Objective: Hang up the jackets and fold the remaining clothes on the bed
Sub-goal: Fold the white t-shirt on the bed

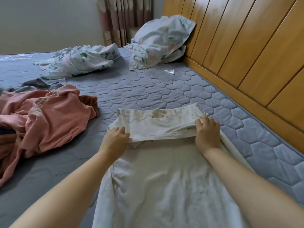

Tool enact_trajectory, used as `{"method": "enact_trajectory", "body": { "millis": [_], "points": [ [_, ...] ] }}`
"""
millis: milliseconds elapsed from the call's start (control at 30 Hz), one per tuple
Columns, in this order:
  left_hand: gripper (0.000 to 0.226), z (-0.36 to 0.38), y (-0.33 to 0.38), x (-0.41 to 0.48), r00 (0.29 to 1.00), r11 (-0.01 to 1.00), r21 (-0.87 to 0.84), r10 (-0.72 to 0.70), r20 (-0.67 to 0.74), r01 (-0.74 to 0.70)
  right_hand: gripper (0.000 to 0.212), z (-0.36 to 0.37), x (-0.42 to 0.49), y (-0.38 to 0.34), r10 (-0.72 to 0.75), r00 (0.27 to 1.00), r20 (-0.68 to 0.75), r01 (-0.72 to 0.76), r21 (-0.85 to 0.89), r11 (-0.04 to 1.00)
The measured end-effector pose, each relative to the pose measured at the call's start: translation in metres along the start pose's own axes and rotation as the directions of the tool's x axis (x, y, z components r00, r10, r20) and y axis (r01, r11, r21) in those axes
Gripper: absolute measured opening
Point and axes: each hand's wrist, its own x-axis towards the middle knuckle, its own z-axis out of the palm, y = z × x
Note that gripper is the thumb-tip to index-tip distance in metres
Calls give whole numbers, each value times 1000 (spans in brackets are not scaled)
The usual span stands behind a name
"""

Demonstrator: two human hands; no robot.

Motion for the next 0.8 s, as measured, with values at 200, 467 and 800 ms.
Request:
{"method": "enact_trajectory", "body": {
  "millis": [200, 467, 800],
  "points": [
    [53, -3, 33, 10, 926, 996, 81, 2, 378, -35, 68, -4, 1, 14, -165, 766, 622, 223, -16, 975],
    [59, 41, 20, 48, 824, 912, -147, -264, 501, 382, 58, 29, 0, 14, -6, 698, 716, -237, 238, 942],
    [60, 53, 14, 97, 659, 679, -143, -603, 449, 720, 72, 58, 80, 10, 434, 620, 653, -630, 85, 772]
  ]
}}
